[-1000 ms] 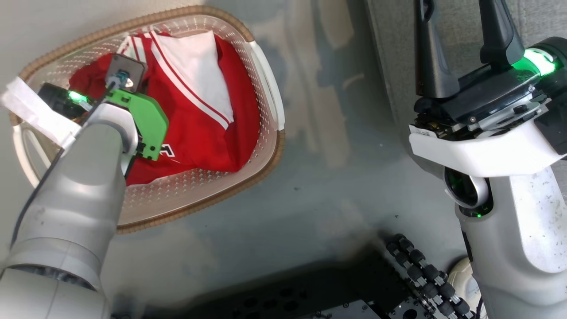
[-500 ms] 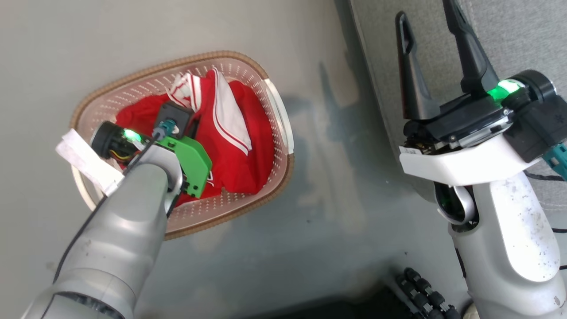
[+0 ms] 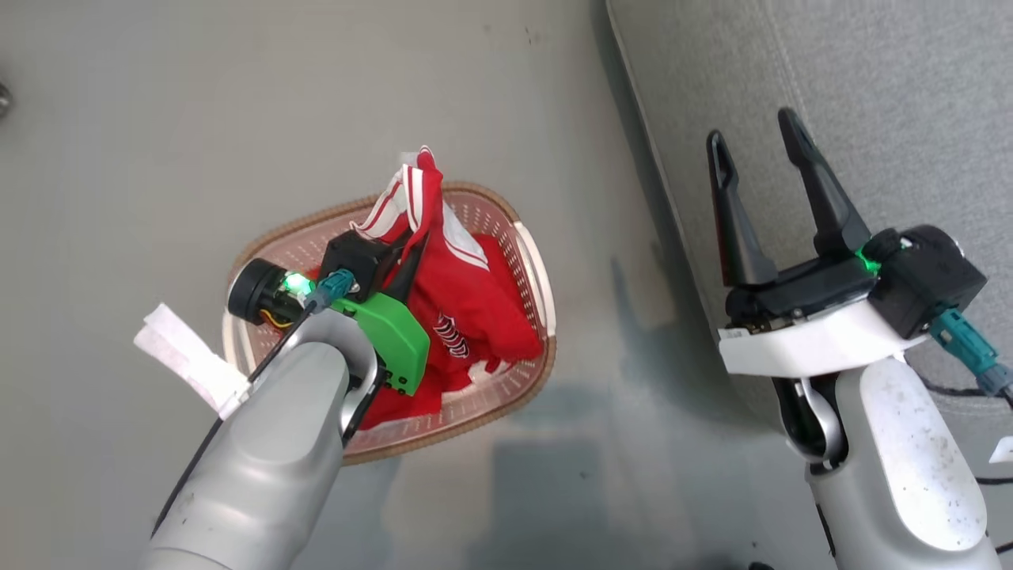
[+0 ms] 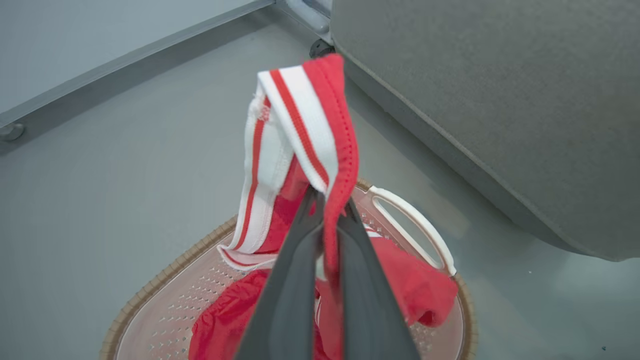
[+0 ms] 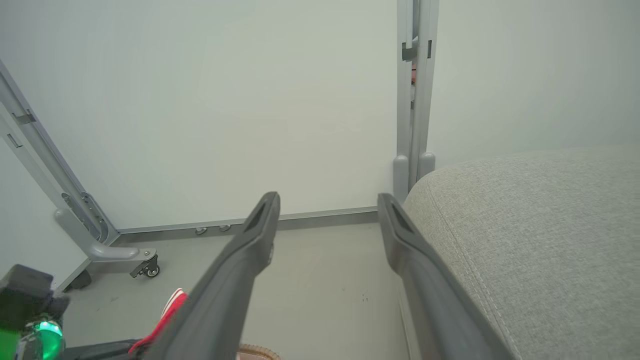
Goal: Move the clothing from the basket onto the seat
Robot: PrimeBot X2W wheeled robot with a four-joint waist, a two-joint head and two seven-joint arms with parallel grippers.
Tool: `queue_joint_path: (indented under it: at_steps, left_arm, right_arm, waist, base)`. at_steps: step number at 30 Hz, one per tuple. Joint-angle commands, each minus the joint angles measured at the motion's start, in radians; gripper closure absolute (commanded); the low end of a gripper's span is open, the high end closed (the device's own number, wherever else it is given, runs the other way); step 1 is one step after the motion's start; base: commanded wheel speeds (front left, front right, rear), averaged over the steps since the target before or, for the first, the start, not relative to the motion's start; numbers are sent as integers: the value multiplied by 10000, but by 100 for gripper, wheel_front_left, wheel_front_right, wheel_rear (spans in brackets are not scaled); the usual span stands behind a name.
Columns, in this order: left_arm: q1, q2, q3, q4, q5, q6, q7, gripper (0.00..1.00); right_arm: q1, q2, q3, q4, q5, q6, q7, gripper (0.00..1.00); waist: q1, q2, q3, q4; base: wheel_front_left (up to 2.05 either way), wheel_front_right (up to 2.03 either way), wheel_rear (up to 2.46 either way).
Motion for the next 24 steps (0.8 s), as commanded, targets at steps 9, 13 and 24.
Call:
queue_joint_path:
  at_steps: [9, 13, 24]
  left_arm:
    - [1139, 149, 809, -2138, 415, 78, -23, 100]
    - [1371, 103, 1104, -3114, 648, 146, -23, 100]
    - [905, 17, 1349, -4898, 1095, 158, -24, 100]
  right_arm:
    - [1057, -36, -49, 451, 123, 1, -17, 0]
    - [1424, -36, -64, 529, 175, 1, -17, 0]
    - [2054, -36, -53, 603, 335, 1, -17, 0]
  waist:
    - [0, 0, -2311, 770]
    - [0, 0, -2823, 813]
    - [0, 0, -3718, 923]
  base:
    - [0, 0, 0]
    - [0, 0, 0]
    - [0, 0, 0]
